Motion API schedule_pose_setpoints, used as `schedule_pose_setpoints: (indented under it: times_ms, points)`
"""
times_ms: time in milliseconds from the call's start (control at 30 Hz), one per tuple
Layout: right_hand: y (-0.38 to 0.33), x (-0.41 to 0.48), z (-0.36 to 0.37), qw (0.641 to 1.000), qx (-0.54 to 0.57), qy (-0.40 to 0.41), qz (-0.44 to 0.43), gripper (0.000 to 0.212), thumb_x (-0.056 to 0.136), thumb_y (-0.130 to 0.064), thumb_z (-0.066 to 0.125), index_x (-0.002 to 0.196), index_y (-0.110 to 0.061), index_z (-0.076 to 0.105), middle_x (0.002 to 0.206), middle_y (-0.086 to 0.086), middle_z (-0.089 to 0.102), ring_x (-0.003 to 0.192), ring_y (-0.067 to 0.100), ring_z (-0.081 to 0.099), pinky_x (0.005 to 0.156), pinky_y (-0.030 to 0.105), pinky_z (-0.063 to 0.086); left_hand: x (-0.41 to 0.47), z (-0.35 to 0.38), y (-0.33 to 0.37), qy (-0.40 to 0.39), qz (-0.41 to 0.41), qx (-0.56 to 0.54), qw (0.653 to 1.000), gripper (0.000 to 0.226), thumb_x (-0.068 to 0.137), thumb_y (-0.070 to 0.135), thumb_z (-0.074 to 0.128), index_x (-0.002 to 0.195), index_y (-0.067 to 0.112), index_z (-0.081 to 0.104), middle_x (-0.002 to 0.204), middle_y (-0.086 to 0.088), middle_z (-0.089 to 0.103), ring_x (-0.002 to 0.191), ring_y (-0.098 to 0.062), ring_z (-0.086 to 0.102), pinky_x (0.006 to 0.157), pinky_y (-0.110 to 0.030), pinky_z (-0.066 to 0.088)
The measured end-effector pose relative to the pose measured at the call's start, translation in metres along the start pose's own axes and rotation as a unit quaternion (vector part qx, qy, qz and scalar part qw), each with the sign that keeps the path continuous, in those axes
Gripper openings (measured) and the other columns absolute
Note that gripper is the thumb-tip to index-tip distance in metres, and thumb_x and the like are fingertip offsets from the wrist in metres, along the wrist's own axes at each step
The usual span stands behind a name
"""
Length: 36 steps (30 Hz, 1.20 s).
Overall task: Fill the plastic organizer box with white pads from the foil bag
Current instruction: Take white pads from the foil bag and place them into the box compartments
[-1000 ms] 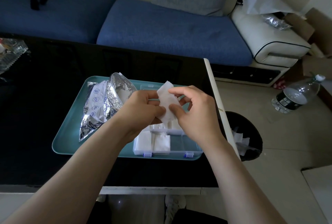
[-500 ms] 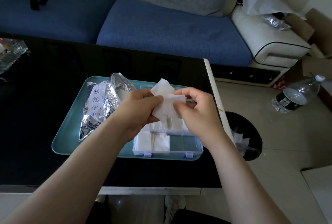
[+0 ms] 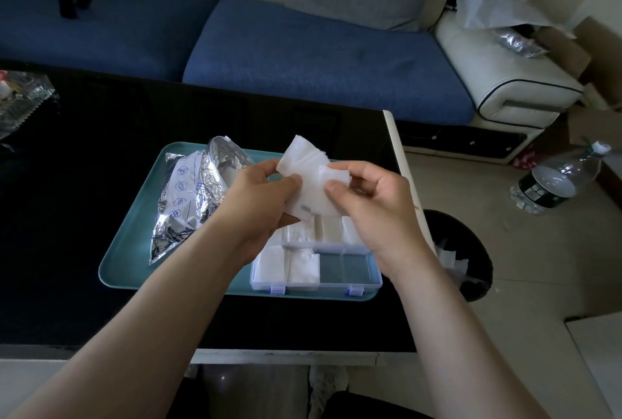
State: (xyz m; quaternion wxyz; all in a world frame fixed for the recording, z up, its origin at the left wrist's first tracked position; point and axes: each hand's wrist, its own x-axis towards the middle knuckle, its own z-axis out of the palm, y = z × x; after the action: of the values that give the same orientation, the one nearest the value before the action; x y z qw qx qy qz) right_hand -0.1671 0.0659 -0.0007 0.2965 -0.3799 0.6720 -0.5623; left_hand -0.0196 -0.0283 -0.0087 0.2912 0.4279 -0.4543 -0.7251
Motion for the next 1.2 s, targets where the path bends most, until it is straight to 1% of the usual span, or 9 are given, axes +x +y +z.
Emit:
schedule_pose_setpoints:
  times_ms: [133, 233, 333, 467, 600, 733, 900, 1067, 1200]
  points:
    - [0.000, 0.002, -0.001, 0.987, -0.115, -0.031, -0.104, 0.028, 0.095, -0.010, 0.075, 0.116, -0.029, 0.078, 0.095, -0.015, 0.072, 0.090, 0.005, 0.070, 0.075, 0.018, 0.055, -0.001, -0.003, -0.002, -0.001, 0.054, 0.114, 0.992, 0.024, 0.104, 0.007, 0.062, 0.124, 0.015, 0.070, 0.097, -0.013, 0.080, 0.091, -0.034, 0.078, 0.080, -0.052, 0.066]
    - [-0.002, -0.001, -0.002, 0.963, -0.213, -0.068, -0.153, 0.027, 0.094, -0.010, 0.078, 0.117, -0.023, 0.079, 0.098, -0.015, 0.073, 0.091, -0.004, 0.067, 0.073, 0.008, 0.049, -0.003, -0.006, -0.005, -0.029, 0.103, 0.215, 0.971, 0.027, 0.101, 0.011, 0.058, 0.113, 0.026, 0.076, 0.096, -0.029, 0.074, 0.095, -0.052, 0.070, 0.087, -0.069, 0.058]
    - [-0.001, -0.002, -0.004, 0.938, -0.282, -0.076, -0.185, 0.020, 0.094, -0.015, 0.079, 0.113, -0.020, 0.080, 0.101, -0.011, 0.072, 0.089, -0.004, 0.064, 0.076, 0.006, 0.046, -0.005, -0.005, -0.005, -0.054, 0.109, 0.257, 0.959, 0.026, 0.105, 0.016, 0.056, 0.109, 0.029, 0.078, 0.094, -0.026, 0.074, 0.092, -0.050, 0.070, 0.087, -0.068, 0.057]
    - [0.001, -0.002, -0.002, 0.930, -0.309, -0.093, -0.176, 0.027, 0.093, -0.010, 0.079, 0.118, -0.022, 0.078, 0.104, -0.011, 0.063, 0.091, -0.004, 0.060, 0.081, 0.005, 0.045, -0.004, -0.003, -0.006, -0.070, 0.073, 0.226, 0.969, 0.029, 0.111, 0.025, 0.051, 0.104, 0.018, 0.078, 0.103, -0.026, 0.074, 0.086, -0.033, 0.070, 0.088, -0.062, 0.059]
    - [0.003, -0.003, 0.003, 0.928, -0.314, -0.083, -0.181, 0.038, 0.090, -0.008, 0.080, 0.125, -0.022, 0.074, 0.111, -0.010, 0.063, 0.094, -0.003, 0.059, 0.082, 0.004, 0.044, 0.000, -0.005, -0.005, -0.064, 0.022, 0.174, 0.982, 0.034, 0.109, 0.028, 0.051, 0.106, 0.003, 0.075, 0.112, -0.030, 0.071, 0.093, -0.040, 0.074, 0.084, -0.047, 0.062]
    - [0.005, -0.001, 0.004, 0.929, -0.318, -0.071, -0.173, 0.043, 0.088, -0.010, 0.083, 0.128, -0.021, 0.072, 0.117, -0.010, 0.063, 0.094, -0.008, 0.057, 0.081, 0.001, 0.045, 0.000, -0.005, -0.002, -0.051, 0.010, 0.174, 0.983, 0.029, 0.097, 0.015, 0.051, 0.099, -0.012, 0.061, 0.089, -0.028, 0.062, 0.080, -0.031, 0.065, 0.074, -0.044, 0.057]
    - [0.006, -0.001, 0.005, 0.930, -0.318, -0.058, -0.174, 0.039, 0.086, -0.009, 0.085, 0.122, -0.021, 0.076, 0.113, -0.010, 0.065, 0.090, -0.007, 0.058, 0.079, 0.001, 0.045, -0.002, -0.004, 0.000, -0.038, -0.018, 0.147, 0.988, 0.023, 0.101, 0.010, 0.050, 0.093, -0.007, 0.063, 0.086, -0.016, 0.058, 0.076, -0.028, 0.065, 0.063, -0.034, 0.059]
    - [0.005, -0.003, 0.006, 0.931, -0.306, -0.087, -0.179, 0.043, 0.084, -0.006, 0.086, 0.123, -0.023, 0.075, 0.114, -0.009, 0.059, 0.091, -0.003, 0.058, 0.078, 0.005, 0.046, 0.001, -0.007, -0.004, -0.035, -0.020, 0.145, 0.989, 0.027, 0.105, 0.015, 0.057, 0.101, -0.006, 0.074, 0.098, -0.030, 0.071, 0.082, -0.032, 0.073, 0.076, -0.053, 0.066]
    - [0.006, -0.003, 0.006, 0.930, -0.307, -0.080, -0.186, 0.047, 0.083, -0.008, 0.088, 0.126, -0.023, 0.073, 0.119, -0.007, 0.056, 0.094, 0.003, 0.059, 0.080, 0.008, 0.047, 0.002, -0.008, -0.004, -0.033, -0.030, 0.142, 0.989, 0.026, 0.104, 0.015, 0.058, 0.101, -0.004, 0.076, 0.102, -0.030, 0.073, 0.083, -0.033, 0.074, 0.077, -0.054, 0.066]
